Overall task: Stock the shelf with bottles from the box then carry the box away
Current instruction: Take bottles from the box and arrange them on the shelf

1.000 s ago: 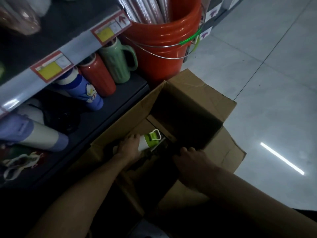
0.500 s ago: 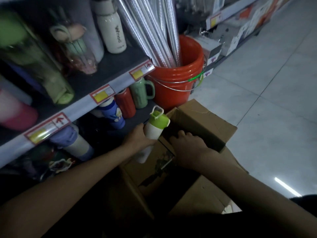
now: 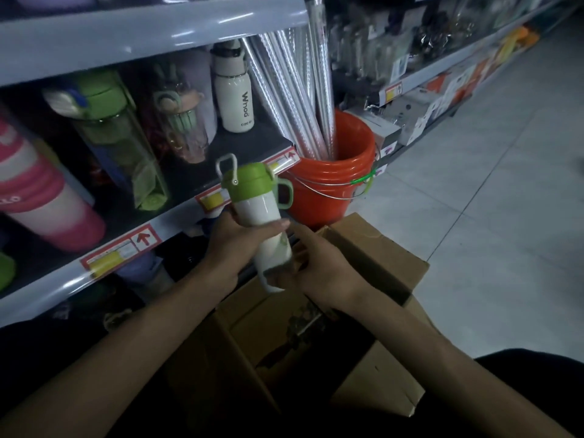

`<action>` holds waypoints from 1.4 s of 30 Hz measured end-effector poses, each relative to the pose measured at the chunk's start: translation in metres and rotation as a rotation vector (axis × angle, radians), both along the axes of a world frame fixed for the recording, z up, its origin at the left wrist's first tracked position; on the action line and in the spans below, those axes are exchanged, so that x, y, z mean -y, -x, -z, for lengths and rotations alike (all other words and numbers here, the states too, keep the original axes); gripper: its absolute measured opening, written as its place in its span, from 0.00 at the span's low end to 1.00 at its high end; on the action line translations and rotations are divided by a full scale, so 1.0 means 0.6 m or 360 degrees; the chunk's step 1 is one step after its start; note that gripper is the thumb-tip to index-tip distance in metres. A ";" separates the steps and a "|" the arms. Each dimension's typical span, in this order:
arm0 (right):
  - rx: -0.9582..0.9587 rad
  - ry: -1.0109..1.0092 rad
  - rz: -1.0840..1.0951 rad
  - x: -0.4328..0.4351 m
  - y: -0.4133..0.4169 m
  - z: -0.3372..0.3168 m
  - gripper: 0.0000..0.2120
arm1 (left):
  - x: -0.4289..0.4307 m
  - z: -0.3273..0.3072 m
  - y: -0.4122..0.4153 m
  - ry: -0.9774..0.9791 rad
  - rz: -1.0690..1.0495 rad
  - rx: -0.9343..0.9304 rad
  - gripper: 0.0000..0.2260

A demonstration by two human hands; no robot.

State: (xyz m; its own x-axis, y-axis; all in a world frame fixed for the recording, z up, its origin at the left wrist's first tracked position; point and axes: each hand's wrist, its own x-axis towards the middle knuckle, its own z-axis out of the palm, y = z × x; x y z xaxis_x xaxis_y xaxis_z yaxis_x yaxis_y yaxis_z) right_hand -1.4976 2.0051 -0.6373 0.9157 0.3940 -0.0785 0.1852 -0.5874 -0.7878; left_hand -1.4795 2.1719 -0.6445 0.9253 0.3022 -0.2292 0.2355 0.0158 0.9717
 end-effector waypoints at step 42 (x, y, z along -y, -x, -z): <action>-0.0716 -0.0801 0.0200 -0.043 0.013 -0.041 0.28 | -0.043 -0.052 0.033 0.0563 0.0185 0.0268 0.18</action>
